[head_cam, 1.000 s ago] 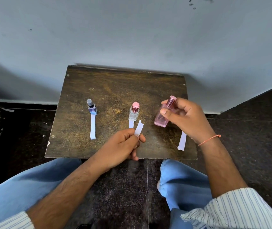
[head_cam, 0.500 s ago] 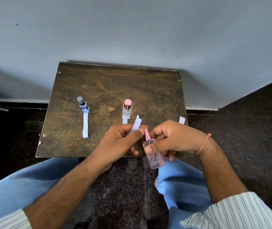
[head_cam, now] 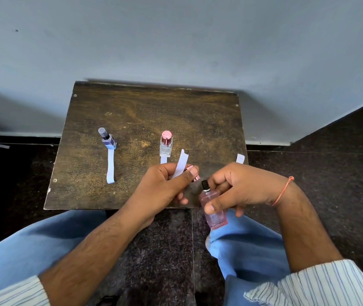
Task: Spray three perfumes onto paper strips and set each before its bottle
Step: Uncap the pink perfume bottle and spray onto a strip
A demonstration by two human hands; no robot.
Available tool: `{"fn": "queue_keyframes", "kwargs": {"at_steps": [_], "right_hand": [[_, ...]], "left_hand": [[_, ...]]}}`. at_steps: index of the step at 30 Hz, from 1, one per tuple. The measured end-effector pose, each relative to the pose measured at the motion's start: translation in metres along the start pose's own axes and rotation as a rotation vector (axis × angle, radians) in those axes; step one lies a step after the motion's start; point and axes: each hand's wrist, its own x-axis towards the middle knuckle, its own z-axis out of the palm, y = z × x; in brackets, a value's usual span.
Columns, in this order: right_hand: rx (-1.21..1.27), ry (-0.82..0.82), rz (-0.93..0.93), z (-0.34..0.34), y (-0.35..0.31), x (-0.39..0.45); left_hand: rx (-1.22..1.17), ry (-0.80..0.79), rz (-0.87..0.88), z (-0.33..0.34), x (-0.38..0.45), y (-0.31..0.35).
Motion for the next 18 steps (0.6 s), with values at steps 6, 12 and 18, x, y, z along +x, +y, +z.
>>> {"fn": "queue_keyframes", "kwargs": {"at_steps": [6, 12, 18], "right_hand": [[0.126, 0.145, -0.093, -0.016, 0.013, -0.018], [0.326, 0.258, -0.267, -0.016, 0.016, -0.014], [0.531, 0.331, -0.352, -0.016, 0.012, -0.015]], "left_hand": [[0.715, 0.126, 0.194, 0.000, 0.000, -0.007], [0.857, 0.174, 0.295, 0.012, 0.001, -0.005], [0.847, 0.208, 0.326, 0.013, 0.003, -0.004]]}}
